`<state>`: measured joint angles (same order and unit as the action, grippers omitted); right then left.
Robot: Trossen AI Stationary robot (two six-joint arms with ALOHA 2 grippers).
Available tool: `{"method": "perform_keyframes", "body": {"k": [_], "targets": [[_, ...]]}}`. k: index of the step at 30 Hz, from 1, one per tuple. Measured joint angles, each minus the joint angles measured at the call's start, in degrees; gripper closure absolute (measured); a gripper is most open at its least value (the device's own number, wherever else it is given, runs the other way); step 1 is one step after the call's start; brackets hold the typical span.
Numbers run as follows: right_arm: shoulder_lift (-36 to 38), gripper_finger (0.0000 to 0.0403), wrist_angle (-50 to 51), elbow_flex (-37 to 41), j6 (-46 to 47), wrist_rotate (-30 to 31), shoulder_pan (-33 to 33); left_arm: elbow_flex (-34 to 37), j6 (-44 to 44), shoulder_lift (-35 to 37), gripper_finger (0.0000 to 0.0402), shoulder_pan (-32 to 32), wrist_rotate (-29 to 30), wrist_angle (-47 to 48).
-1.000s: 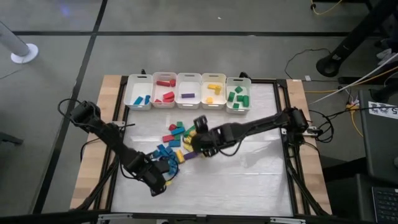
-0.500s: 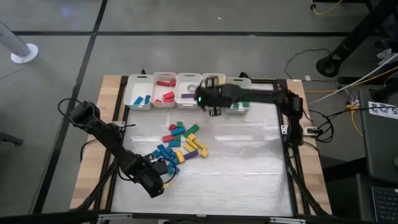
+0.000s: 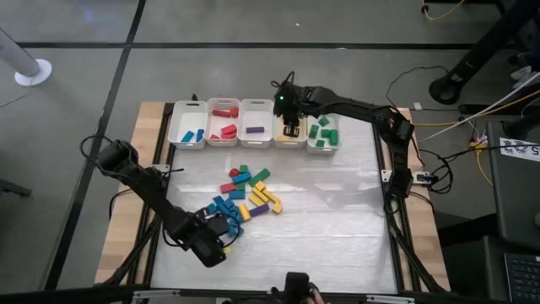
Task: Sort blocks
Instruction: Put the yellow block into the middle right white bin, then put the blue block into the left white bin
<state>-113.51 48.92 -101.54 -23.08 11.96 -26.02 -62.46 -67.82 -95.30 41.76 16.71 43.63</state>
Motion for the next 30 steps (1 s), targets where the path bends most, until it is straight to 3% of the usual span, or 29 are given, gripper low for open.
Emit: {"method": "perform_keyframes", "body": {"k": [6, 15, 21, 30], "targets": [[0.0, 0.0229, 0.1, 0.0, 1.9, -0.8, 0.2, 0.0, -1.2, -5.0, 0.0192, -1.2, 2.1, -2.2], [0.0, 0.0229, 0.2, 0.0, 2.1, -10.0, 0.2, 0.0, 1.3, -8.6, 0.0192, -3.6, 3.1, -6.2], [0.0, 0.0229, 0.2, 0.0, 2.1, -12.9, 0.9, 0.0, 3.1, -9.6, 0.0193, -5.8, 6.0, -7.1], [0.0, 0.0229, 0.6, 0.0, 2.1, -12.6, 5.0, 0.0, 6.8, -9.5, 0.0272, -8.3, 3.0, -8.5]]}}
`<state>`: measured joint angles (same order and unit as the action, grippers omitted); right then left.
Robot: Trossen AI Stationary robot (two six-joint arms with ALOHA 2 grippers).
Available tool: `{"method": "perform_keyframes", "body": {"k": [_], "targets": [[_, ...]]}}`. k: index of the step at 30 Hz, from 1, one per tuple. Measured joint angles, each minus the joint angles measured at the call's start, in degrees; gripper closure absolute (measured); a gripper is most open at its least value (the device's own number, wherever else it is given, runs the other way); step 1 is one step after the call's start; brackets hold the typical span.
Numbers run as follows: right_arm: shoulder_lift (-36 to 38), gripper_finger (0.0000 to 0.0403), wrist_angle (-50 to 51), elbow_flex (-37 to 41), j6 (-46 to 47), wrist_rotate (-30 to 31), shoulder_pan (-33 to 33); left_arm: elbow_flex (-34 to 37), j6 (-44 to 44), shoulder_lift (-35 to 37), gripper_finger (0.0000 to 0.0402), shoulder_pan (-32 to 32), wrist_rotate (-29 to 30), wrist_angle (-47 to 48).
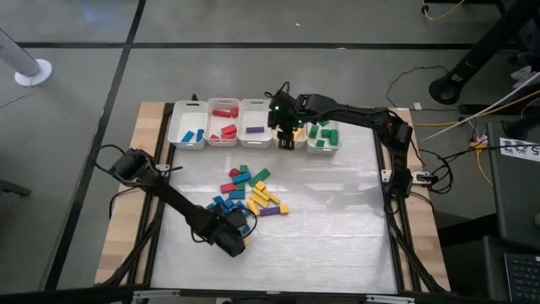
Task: Sort blocks
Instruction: Put the blue block into the left white bin
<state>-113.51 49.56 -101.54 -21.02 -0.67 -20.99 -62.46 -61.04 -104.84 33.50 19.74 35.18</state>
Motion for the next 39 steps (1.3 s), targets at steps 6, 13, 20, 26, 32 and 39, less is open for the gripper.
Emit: {"method": "perform_keyframes", "body": {"k": [6, 13, 20, 26, 32, 39], "targets": [[0.0, 0.0229, 0.1, 0.0, 0.0, 0.0, 4.2, -0.1, -0.2, 0.2, 0.0283, 0.4, -3.0, 0.0], [0.0, 0.0229, 0.1, 0.0, 0.0, 0.0, 9.6, 0.1, 0.4, 0.0, 0.0203, 0.7, -3.7, 0.2], [0.0, 0.0229, 0.1, 0.0, 0.0, 0.0, 14.5, 0.1, 2.0, 0.1, 0.0164, 0.7, -5.5, 0.9], [0.0, 0.0229, 0.3, 0.0, 0.0, 0.0, 17.9, 0.0, 0.0, 0.2, 0.0161, 1.0, -8.4, 2.0], [0.0, 0.0229, 0.7, 0.0, 0.3, 0.0, 21.0, 0.0, -0.1, 0.2, 0.0196, 1.0, -8.8, 2.9], [0.0, 0.0229, 0.4, 0.0, 13.8, -0.4, 25.8, 0.0, 2.0, 0.5, 0.0286, 0.9, -10.1, 3.9]]}}
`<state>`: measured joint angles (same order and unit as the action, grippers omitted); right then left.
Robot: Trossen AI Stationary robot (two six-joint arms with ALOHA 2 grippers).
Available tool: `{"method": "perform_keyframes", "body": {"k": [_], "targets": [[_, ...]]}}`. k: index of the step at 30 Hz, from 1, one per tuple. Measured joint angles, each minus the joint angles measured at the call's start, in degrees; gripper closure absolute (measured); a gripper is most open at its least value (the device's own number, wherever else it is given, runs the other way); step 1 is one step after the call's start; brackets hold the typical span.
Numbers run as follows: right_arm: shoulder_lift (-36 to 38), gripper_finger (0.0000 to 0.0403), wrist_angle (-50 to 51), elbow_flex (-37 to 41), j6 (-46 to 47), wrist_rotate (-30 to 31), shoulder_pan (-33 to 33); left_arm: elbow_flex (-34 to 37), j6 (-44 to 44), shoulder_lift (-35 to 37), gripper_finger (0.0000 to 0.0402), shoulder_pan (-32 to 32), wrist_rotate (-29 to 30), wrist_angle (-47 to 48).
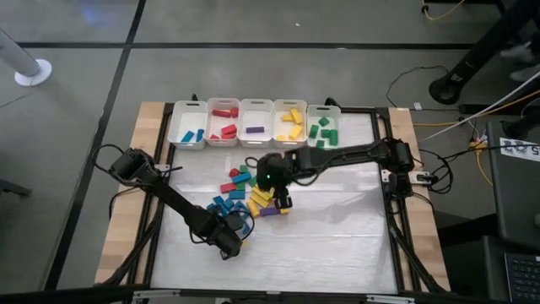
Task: Sort blocks
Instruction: Put the blue block into the left white bin
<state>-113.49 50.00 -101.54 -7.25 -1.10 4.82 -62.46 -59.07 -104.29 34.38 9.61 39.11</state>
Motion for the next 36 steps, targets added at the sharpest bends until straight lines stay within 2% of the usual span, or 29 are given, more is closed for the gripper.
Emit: {"method": "perform_keyframes", "body": {"k": [4, 8, 11, 14, 18, 21, 25, 28, 31, 36], "targets": [[0.0, 0.0229, -1.3, 0.0, 11.3, 0.0, 2.3, 0.0, 0.9, 1.3, 0.0286, -0.8, -1.7, 2.7], [0.0, 0.0229, -1.8, 0.0, 18.7, 1.4, 4.4, 0.0, 4.8, 5.6, 0.0286, -1.5, -1.3, 3.5], [-0.5, 0.0229, -2.7, 0.0, 21.6, 3.9, 5.9, 0.0, 8.0, 9.7, 0.0286, -2.2, 0.2, 7.7], [-2.0, 0.0229, -4.0, 0.0, 24.1, 6.8, 7.2, 0.0, 8.5, 14.7, 0.0286, -3.0, 4.3, 15.6], [-5.3, 0.0229, -6.5, 0.0, 26.9, 9.3, 8.4, -0.1, 8.1, 21.8, 0.0286, -5.0, 12.3, 30.1], [-7.9, 0.0229, -10.8, 0.0, 28.7, 9.5, 8.8, -0.1, 5.2, 27.0, 0.0286, -7.8, 21.7, 40.2], [-10.4, 0.0229, -17.2, 0.0, 31.2, 9.5, 8.9, -0.1, 2.1, 32.9, 0.0286, -13.7, 35.0, 48.7], [-11.6, 0.0229, -19.7, 0.0, 33.5, 9.5, 8.7, -0.1, 1.5, 36.8, 0.0284, -20.0, 44.1, 50.0], [-12.3, 0.0229, -19.9, 0.0, 35.3, 9.5, 8.7, -0.1, 3.8, 39.5, 0.0282, -27.4, 50.7, 49.2], [-12.3, 0.0229, -19.9, 0.0, 35.7, 9.5, 8.7, -0.1, 10.7, 41.8, 0.028, -40.9, 53.4, 44.5]]}}
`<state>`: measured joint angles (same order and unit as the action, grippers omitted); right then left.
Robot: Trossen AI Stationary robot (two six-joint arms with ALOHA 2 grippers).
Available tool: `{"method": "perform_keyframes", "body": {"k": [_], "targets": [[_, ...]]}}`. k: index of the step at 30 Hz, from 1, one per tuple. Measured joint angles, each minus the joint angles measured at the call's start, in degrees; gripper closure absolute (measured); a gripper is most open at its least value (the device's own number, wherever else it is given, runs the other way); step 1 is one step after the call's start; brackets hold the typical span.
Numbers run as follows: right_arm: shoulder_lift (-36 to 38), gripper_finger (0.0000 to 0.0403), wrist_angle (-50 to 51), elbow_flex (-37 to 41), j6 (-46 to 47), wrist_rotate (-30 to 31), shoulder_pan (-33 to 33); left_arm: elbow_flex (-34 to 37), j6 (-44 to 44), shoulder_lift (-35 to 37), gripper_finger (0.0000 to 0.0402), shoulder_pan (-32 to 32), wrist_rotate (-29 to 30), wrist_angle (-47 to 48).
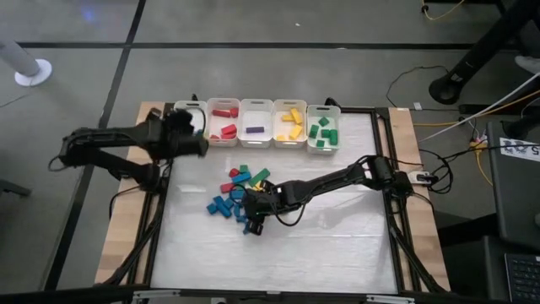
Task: Sort blocks
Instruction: Put the blue block into the left white bin
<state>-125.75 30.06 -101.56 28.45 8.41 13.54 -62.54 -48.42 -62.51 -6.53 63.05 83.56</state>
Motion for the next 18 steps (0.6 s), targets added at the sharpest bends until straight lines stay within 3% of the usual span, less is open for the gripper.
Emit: {"method": "perform_keyframes", "body": {"k": [4, 11, 18], "targets": [[0.0, 0.0229, 0.1, 0.0, 0.0, -0.5, 0.0, 1.3, 8.7, 0.0, 0.0279, -9.3, -0.9, -8.9], [0.0, 0.0229, 1.6, 0.0, 0.0, -2.0, 0.0, 8.3, 26.7, -1.3, 0.0278, -23.1, -7.8, -30.2], [0.0, 0.0229, 1.8, 0.0, 0.0, -3.1, 0.0, 12.3, 29.4, -4.6, 0.0275, -30.1, -10.6, -33.3]]}}
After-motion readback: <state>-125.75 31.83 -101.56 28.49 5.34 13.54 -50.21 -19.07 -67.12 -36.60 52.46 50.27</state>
